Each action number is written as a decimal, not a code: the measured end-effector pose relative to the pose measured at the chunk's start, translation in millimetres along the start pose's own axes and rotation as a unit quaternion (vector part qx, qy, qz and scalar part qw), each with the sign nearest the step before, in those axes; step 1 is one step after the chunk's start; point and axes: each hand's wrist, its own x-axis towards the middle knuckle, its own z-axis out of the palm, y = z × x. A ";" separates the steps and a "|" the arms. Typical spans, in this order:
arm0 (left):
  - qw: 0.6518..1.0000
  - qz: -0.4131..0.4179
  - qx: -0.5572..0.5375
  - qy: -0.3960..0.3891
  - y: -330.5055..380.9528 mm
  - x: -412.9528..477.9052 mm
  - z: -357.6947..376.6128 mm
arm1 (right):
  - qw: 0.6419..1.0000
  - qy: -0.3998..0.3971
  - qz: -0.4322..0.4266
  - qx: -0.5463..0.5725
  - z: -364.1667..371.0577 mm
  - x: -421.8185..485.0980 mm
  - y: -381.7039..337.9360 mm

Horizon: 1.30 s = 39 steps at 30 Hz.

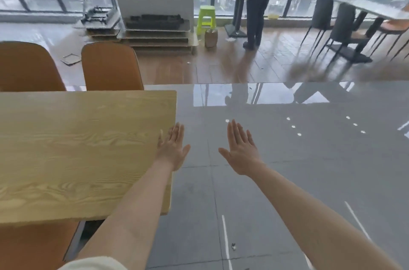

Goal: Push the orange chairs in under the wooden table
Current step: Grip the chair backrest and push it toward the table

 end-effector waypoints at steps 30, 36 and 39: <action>0.921 -0.383 0.059 0.041 -131.5 411.8 -69.4 | 0.938 -0.053 -0.340 -0.048 -74.2 616.0 3.6; 0.879 -0.468 0.052 0.070 -161.5 513.2 -87.0 | 0.898 -0.044 -0.435 -0.040 -95.2 747.8 -18.4; 0.860 -0.500 0.044 0.087 -178.1 561.6 -105.8 | 0.875 -0.037 -0.482 -0.042 -116.4 812.6 -33.9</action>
